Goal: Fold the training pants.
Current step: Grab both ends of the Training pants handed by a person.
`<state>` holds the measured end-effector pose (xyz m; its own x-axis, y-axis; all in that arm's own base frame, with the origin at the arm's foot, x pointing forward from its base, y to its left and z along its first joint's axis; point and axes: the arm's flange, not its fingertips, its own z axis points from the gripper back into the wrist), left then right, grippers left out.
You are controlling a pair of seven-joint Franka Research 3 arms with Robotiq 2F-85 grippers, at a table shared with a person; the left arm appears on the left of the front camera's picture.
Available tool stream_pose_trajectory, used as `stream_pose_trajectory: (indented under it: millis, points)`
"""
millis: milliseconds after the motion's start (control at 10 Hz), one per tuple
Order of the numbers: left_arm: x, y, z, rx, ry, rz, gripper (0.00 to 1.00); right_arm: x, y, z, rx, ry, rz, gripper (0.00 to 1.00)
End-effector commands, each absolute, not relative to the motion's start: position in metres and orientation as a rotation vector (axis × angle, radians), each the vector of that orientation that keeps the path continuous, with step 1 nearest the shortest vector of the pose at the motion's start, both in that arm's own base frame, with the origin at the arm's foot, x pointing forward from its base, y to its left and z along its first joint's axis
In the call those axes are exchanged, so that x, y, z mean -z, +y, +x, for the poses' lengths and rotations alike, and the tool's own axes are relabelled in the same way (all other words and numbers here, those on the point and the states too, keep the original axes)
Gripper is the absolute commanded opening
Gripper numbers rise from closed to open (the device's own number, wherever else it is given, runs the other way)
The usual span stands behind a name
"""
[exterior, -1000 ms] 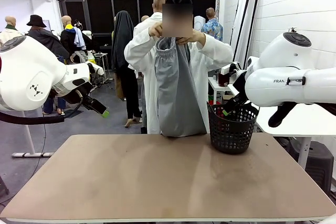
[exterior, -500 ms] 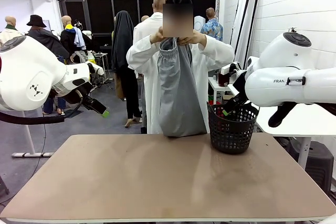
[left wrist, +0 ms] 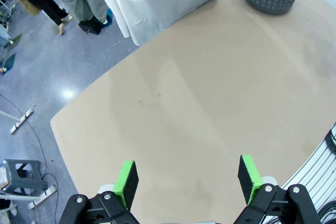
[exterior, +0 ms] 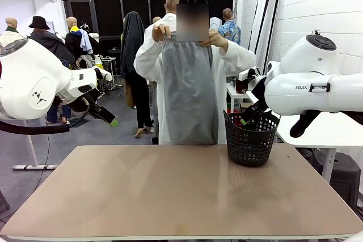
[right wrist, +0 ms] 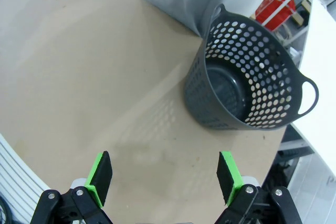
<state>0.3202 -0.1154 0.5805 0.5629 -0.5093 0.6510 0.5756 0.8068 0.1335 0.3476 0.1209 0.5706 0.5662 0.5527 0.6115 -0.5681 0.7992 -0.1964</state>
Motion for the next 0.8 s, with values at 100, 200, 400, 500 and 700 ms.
stream_pose_trajectory:
  millis: [100,200,400,500,700]
  points:
    - [-0.58,-0.1152,0.3207,0.641,-0.732,-0.101,1.0,-0.5704,0.121,0.3476,-0.659,-0.71,0.024,1.0]
    - [-0.58,-0.1152,0.3207,0.641,-0.732,-0.101,1.0,-0.5704,0.121,0.3476,-0.659,-0.71,0.024,1.0]
    - [-0.58,-0.1152,0.3207,0.641,-0.732,-0.101,1.0,-0.5704,0.121,0.3476,-0.659,-0.71,0.024,1.0]
    - [-0.58,-0.1152,0.3207,0.641,-0.732,-0.101,1.0,-0.5704,0.121,0.3476,-0.659,-0.71,0.024,1.0]
    - [-0.58,-0.1152,0.3207,0.641,-0.732,-0.101,1.0,-0.5704,0.121,0.3476,-0.659,-0.71,0.024,1.0]
